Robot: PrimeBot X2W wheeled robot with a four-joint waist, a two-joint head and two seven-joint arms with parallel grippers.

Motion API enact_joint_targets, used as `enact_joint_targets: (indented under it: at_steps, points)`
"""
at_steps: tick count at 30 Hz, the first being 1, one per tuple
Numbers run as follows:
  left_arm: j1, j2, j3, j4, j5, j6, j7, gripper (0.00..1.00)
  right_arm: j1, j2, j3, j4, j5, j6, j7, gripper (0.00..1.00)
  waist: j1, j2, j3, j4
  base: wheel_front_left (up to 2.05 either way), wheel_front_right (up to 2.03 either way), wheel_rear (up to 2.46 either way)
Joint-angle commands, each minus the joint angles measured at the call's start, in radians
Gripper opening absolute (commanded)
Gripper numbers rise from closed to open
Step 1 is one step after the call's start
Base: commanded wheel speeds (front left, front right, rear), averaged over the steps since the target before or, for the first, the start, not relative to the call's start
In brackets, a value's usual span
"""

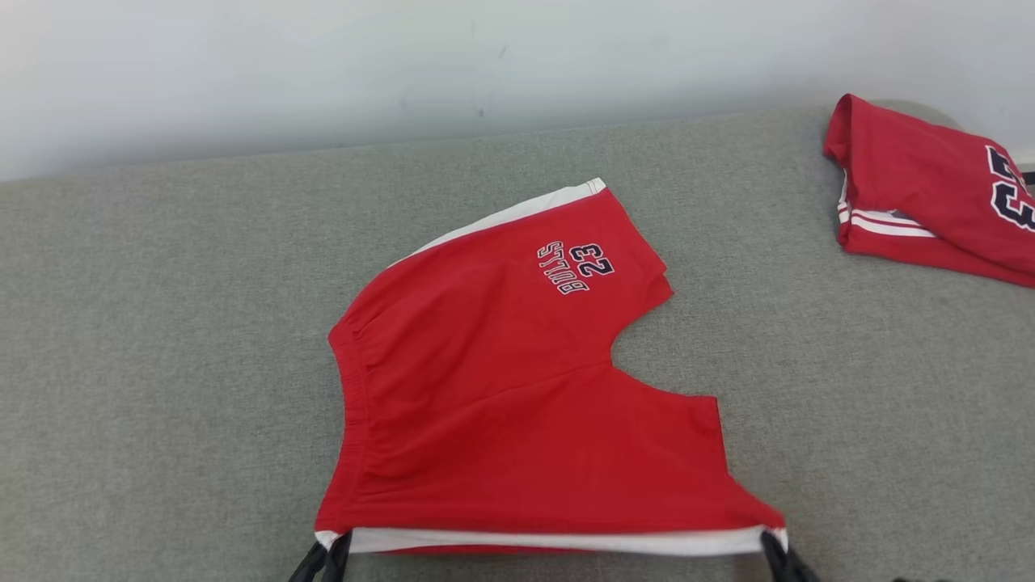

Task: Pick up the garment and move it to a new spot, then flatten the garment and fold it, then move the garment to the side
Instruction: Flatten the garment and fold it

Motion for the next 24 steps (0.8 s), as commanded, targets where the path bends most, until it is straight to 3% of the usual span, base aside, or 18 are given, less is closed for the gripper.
enact_joint_targets:
  at_steps: [1, 12, 17, 24]
  points:
    - [0.000, -0.006, 0.004, -0.012, 0.015, -0.004, -0.003, 0.00, -0.019, -0.005, -0.015, -0.013, -0.006, -0.003, -0.006, 0.00, 0.0000, 0.0000, -0.002, 0.005, 0.00, 0.00, 0.00]
    - [-0.128, -0.015, -0.050, -0.052, 0.026, -0.005, -0.003, 0.00, -0.260, -0.142, -0.018, 0.007, -0.003, -0.003, 0.038, 0.00, 0.0000, 0.0000, 0.001, 0.060, 0.00, 0.00, 0.00]
    - [-0.270, -0.001, -0.094, -0.008, -0.001, -0.006, -0.003, 0.00, -0.460, -0.206, 0.032, 0.096, -0.001, -0.003, 0.056, 0.00, 0.0000, 0.0000, 0.031, 0.088, 0.00, 0.00, 0.00]
    - [-0.473, 0.014, -0.122, 0.101, -0.053, -0.005, -0.003, 0.00, -0.783, -0.240, 0.129, 0.306, 0.019, -0.003, 0.068, 0.00, 0.0000, 0.0000, 0.114, 0.115, 0.00, 0.00, 0.00]
